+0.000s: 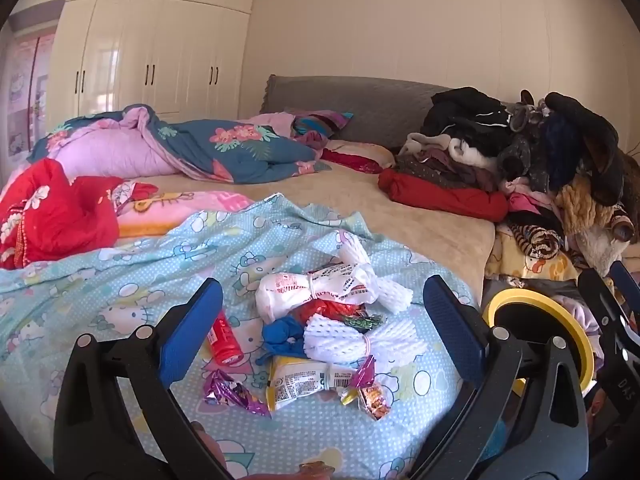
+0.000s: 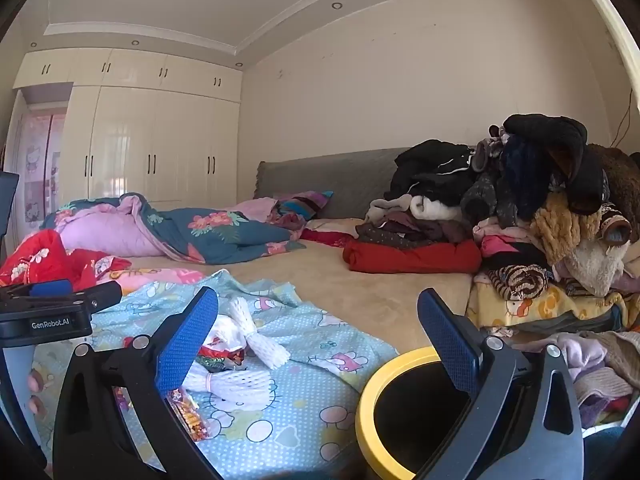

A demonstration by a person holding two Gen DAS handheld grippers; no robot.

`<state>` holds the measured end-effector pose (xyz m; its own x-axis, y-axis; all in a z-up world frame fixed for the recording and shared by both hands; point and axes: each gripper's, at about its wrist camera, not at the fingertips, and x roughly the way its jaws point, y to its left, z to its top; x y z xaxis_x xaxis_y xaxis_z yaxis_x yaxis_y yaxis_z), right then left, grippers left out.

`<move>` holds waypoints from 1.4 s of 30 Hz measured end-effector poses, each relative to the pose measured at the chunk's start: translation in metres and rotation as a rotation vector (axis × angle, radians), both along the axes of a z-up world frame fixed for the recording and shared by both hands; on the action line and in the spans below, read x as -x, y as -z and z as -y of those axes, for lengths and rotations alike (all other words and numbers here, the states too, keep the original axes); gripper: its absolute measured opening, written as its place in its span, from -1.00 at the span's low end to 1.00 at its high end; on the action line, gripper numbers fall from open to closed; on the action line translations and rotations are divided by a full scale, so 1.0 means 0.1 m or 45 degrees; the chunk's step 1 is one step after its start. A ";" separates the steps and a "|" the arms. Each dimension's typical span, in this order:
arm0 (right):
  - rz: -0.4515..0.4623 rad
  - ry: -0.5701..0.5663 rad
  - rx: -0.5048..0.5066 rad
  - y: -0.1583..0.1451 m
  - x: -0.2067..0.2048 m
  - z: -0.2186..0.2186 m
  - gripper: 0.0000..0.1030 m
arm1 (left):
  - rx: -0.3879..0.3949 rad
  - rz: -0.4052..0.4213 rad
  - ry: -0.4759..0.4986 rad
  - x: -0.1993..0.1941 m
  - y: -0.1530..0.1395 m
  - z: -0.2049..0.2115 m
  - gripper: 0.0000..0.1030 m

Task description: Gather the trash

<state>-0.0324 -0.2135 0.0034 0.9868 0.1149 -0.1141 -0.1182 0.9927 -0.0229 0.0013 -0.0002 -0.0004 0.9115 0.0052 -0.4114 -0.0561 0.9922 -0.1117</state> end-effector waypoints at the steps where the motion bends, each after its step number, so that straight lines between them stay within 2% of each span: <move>1: -0.003 -0.006 0.000 0.00 0.00 0.00 0.88 | -0.021 0.029 0.003 0.02 0.00 0.02 0.79; 9: -0.009 0.012 -0.003 0.02 -0.01 0.00 0.88 | -0.008 0.015 0.006 -0.06 0.01 0.05 0.79; 10: -0.009 0.014 -0.007 0.03 -0.01 0.00 0.88 | -0.018 0.043 0.014 0.03 -0.03 0.03 0.79; 42: -0.023 0.029 -0.017 0.03 -0.01 0.03 0.88 | -0.015 0.044 0.018 0.04 -0.04 0.05 0.79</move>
<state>-0.0312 -0.2162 0.0008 0.9869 0.0940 -0.1308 -0.0959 0.9954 -0.0080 -0.0030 -0.0051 0.0036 0.9251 -0.0032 -0.3796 -0.0382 0.9941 -0.1014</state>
